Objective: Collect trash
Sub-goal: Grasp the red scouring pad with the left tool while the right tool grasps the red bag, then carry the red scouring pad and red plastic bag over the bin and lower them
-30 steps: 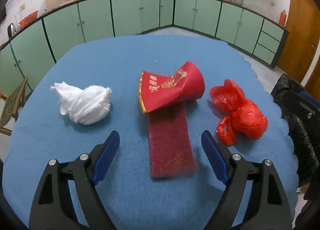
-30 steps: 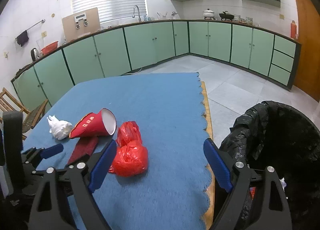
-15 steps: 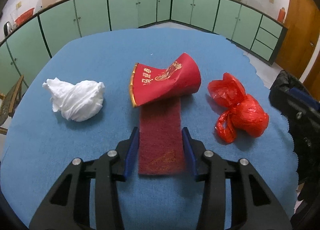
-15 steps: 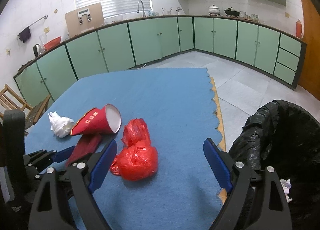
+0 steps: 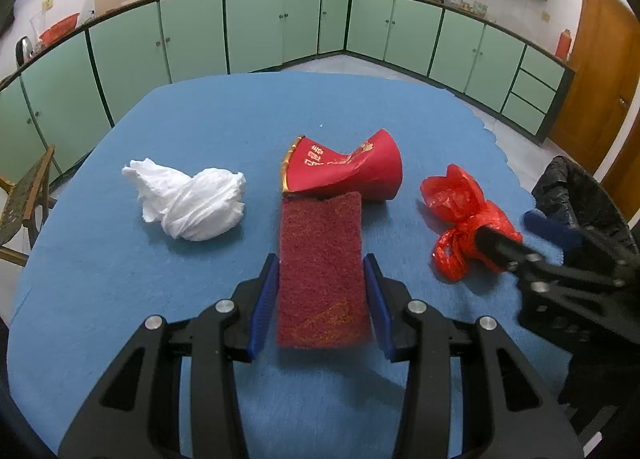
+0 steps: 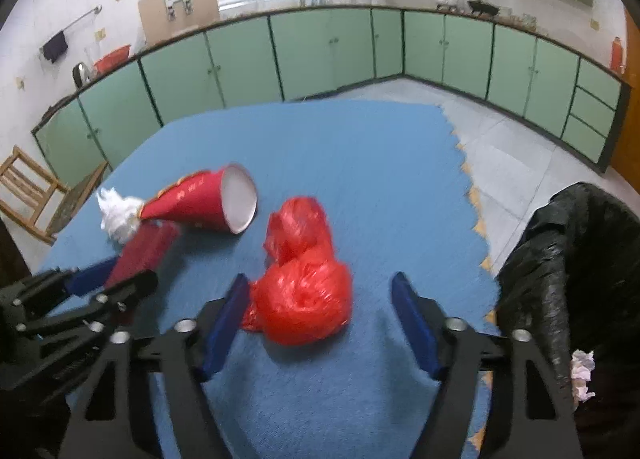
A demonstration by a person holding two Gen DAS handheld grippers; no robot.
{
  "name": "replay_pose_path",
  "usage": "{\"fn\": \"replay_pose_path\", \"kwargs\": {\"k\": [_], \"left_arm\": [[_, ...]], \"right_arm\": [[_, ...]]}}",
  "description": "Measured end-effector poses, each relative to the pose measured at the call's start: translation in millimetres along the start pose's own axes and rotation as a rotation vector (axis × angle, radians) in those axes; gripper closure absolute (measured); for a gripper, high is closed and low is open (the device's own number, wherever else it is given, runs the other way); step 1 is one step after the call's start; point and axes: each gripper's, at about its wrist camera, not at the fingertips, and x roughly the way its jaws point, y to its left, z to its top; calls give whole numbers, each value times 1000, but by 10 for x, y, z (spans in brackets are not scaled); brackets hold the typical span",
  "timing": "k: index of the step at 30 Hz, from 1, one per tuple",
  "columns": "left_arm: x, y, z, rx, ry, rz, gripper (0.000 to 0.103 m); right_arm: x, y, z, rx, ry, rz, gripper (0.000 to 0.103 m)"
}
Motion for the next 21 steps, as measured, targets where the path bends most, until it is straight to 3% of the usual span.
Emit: {"fn": "replay_pose_path", "kwargs": {"k": [2,6,21], "left_arm": [[-42,-8,2,3,-3,-4,62],[-91,-48,5,5,-6,-14,62],[-581,-271,58,32,-96,-58,62]], "right_arm": [[54,5,-35,9,30,25,53],[28,18,-65,12,28,33,58],[-624,-97,59,53,-75,5,58]]}}
